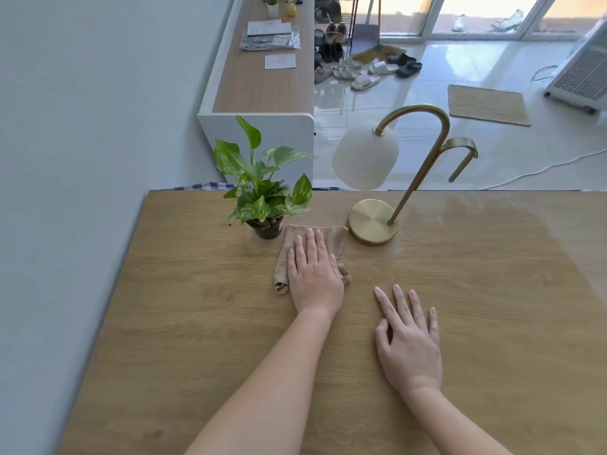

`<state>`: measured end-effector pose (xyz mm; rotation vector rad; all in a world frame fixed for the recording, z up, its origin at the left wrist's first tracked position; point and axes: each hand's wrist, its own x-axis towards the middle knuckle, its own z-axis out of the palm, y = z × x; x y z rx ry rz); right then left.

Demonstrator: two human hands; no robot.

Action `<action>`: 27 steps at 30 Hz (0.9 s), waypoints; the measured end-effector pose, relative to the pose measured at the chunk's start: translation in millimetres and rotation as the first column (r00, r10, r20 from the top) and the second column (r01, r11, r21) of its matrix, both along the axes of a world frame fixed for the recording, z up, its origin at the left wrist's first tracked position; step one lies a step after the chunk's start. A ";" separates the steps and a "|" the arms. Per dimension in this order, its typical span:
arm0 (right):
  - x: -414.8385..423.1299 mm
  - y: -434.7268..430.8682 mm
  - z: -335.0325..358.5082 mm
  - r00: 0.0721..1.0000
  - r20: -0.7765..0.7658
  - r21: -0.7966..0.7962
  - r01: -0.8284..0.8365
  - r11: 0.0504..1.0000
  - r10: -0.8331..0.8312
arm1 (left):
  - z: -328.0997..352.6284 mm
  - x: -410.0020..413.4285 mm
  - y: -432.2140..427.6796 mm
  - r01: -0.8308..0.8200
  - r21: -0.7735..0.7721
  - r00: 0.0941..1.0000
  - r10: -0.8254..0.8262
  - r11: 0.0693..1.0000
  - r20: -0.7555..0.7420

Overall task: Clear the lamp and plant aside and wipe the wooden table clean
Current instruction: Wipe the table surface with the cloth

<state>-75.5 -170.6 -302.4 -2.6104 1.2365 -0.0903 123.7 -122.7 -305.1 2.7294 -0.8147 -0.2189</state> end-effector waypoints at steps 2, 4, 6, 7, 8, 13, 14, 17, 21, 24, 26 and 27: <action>-0.3 -1.5 -0.2 1.000 0.009 -0.004 0.002 1.000 -0.002 | 0.6 8.3 -10.9 0.014 0.022 1.000 -0.013 1.000 -0.019; -0.1 -1.8 -1.0 1.000 0.013 -0.009 0.004 1.000 -0.004 | 2.5 16.3 -20.1 0.016 0.032 0.999 -0.015 0.999 -0.033; 0.2 -2.2 -1.9 1.000 0.018 -0.012 0.006 1.000 -0.006 | 4.0 23.6 -29.2 0.010 0.040 0.999 -0.008 0.999 -0.042; 0.4 -2.3 -2.3 1.000 0.020 -0.012 0.007 1.000 -0.007 | 4.2 27.4 -34.4 0.006 0.040 0.999 -0.004 0.999 -0.048; 0.5 -2.4 -2.8 1.000 0.021 -0.014 0.007 1.000 -0.007 | 4.9 31.5 -39.3 0.004 0.041 0.998 -0.001 0.999 -0.055; 0.3 -2.9 -4.4 1.000 0.024 -0.027 0.006 1.000 -0.005 | 8.3 51.9 -59.0 0.014 0.055 0.998 -0.011 0.998 -0.062; 0.4 -3.0 -4.6 1.000 0.025 -0.030 0.006 1.000 -0.005 | 8.8 55.5 -62.5 0.013 0.059 0.998 -0.009 0.998 -0.066; 0.8 -3.0 -5.8 1.000 0.023 -0.038 0.002 0.999 -0.001 | 11.3 65.5 -73.9 0.003 0.063 0.996 0.003 0.998 -0.085; 0.7 -4.4 -6.6 1.000 0.027 -0.057 0.002 0.998 -0.001 | 17.6 76.2 -86.3 0.005 0.069 0.993 0.003 0.998 -0.119; 1.7 -3.9 -6.7 1.000 0.027 -0.066 0.009 0.998 -0.007 | 24.0 83.5 -92.8 0.015 0.066 0.987 -0.005 0.998 -0.159; 2.2 -4.1 -7.0 0.999 0.031 -0.067 0.011 0.998 -0.009 | 26.6 87.1 -96.2 0.021 0.068 0.984 -0.008 0.997 -0.178; 2.4 -4.5 -7.1 0.999 0.032 -0.067 0.010 0.998 -0.007 | 27.6 88.4 -96.7 0.023 0.071 0.983 -0.010 0.997 -0.183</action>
